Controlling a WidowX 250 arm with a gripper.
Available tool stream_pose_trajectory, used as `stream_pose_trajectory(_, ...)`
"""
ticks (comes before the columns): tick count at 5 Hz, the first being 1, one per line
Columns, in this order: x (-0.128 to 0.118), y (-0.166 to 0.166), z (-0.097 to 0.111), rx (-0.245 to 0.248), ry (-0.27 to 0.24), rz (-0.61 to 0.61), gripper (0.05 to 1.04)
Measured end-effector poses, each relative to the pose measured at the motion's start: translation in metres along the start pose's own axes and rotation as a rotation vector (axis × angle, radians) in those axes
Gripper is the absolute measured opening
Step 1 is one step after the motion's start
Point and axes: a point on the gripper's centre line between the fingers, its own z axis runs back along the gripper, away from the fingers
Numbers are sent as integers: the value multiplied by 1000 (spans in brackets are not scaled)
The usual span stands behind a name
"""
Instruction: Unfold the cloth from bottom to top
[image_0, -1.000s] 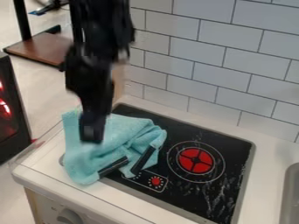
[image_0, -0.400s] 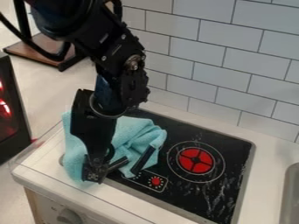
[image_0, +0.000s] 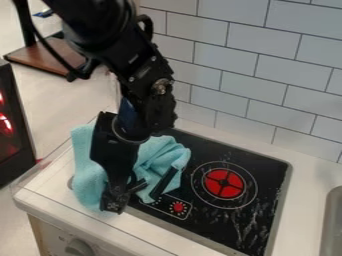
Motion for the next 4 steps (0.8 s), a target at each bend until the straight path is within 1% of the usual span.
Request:
stream_pose_trajectory(1, -3, -8, -10, 17, 12, 17, 1000)
stream_pose_trajectory(2, -5, -11, -17, 19, 5, 20, 1001)
stream_pose_trajectory(3, 0, -17, -32, 31, -41, 40, 1001)
stream_pose_trajectory(4, 1, -17, -41, 36, -64, 36, 1000)
